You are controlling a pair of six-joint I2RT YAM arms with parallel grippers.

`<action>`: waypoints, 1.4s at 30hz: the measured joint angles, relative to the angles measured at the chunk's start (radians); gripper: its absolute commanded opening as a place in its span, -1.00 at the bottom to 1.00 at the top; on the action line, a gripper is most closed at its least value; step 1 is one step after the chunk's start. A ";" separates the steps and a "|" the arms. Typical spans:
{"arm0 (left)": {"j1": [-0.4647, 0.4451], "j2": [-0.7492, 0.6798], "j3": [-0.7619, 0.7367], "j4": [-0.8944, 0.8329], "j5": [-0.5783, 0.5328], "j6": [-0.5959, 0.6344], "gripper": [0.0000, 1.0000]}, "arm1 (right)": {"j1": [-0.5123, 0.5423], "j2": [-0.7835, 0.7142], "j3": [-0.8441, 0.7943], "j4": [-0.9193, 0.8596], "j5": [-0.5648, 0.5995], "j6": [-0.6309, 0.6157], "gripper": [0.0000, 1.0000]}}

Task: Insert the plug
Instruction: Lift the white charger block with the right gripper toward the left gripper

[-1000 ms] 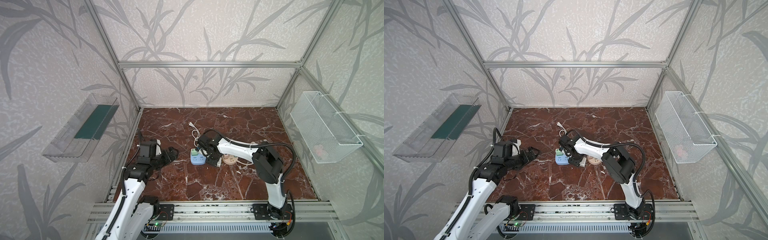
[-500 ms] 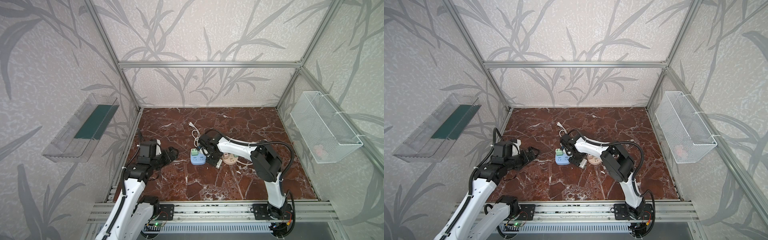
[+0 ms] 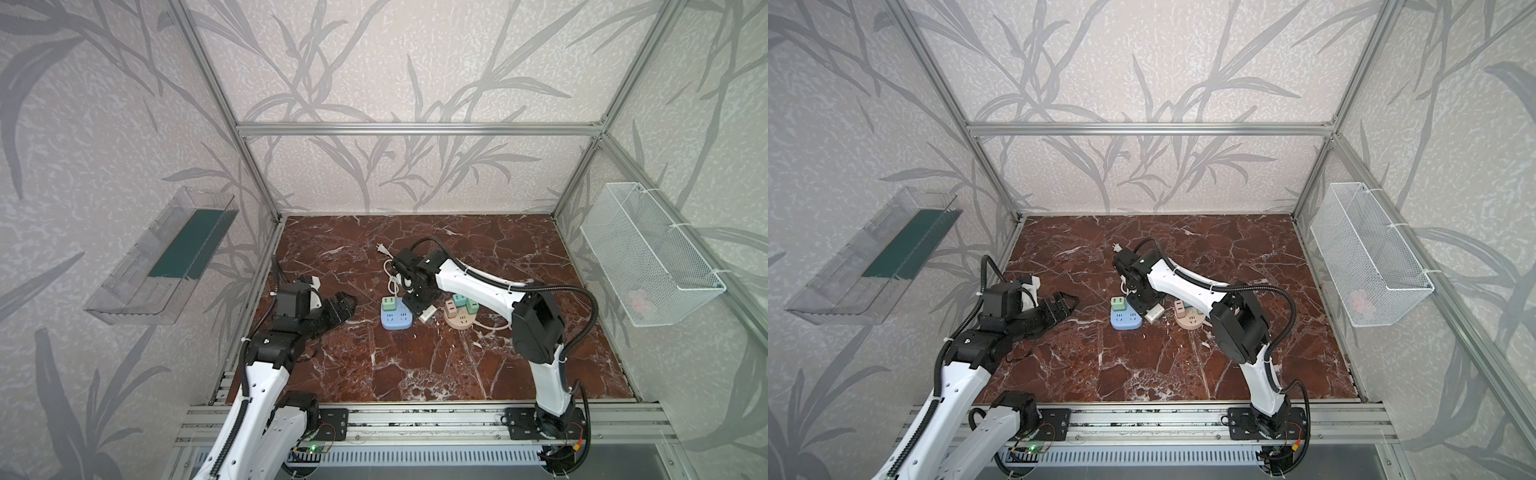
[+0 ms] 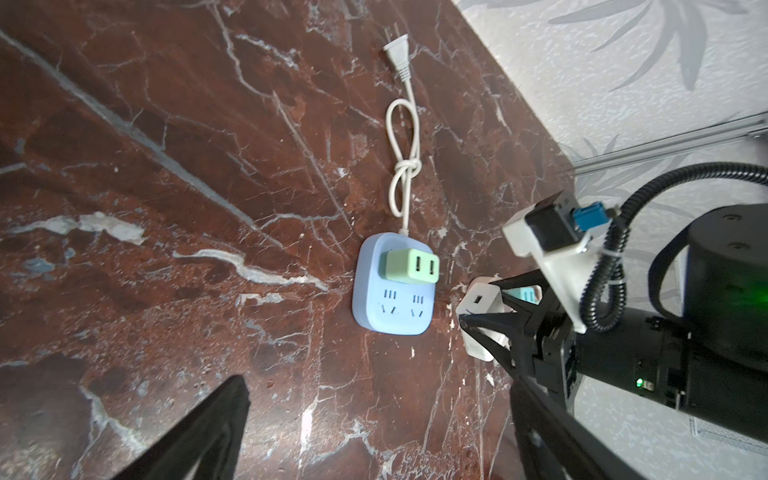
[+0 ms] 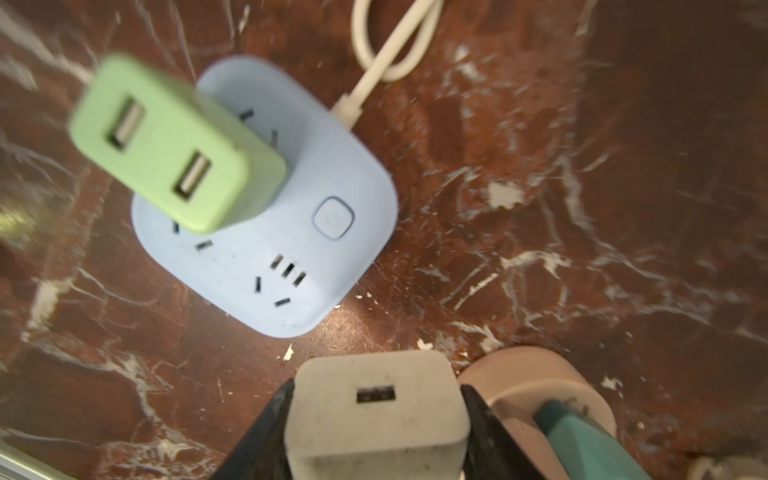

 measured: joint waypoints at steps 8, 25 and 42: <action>-0.166 -0.123 -0.038 0.236 0.032 -0.042 0.82 | 0.000 -0.025 0.312 -0.191 0.042 0.341 -1.00; -0.381 -0.072 -0.100 0.483 -0.055 -0.041 0.66 | 0.102 0.107 0.716 -0.328 -0.113 0.680 -1.00; -0.387 -0.058 -0.100 0.505 -0.103 -0.029 0.19 | 0.132 0.138 0.754 -0.337 -0.192 0.721 -1.00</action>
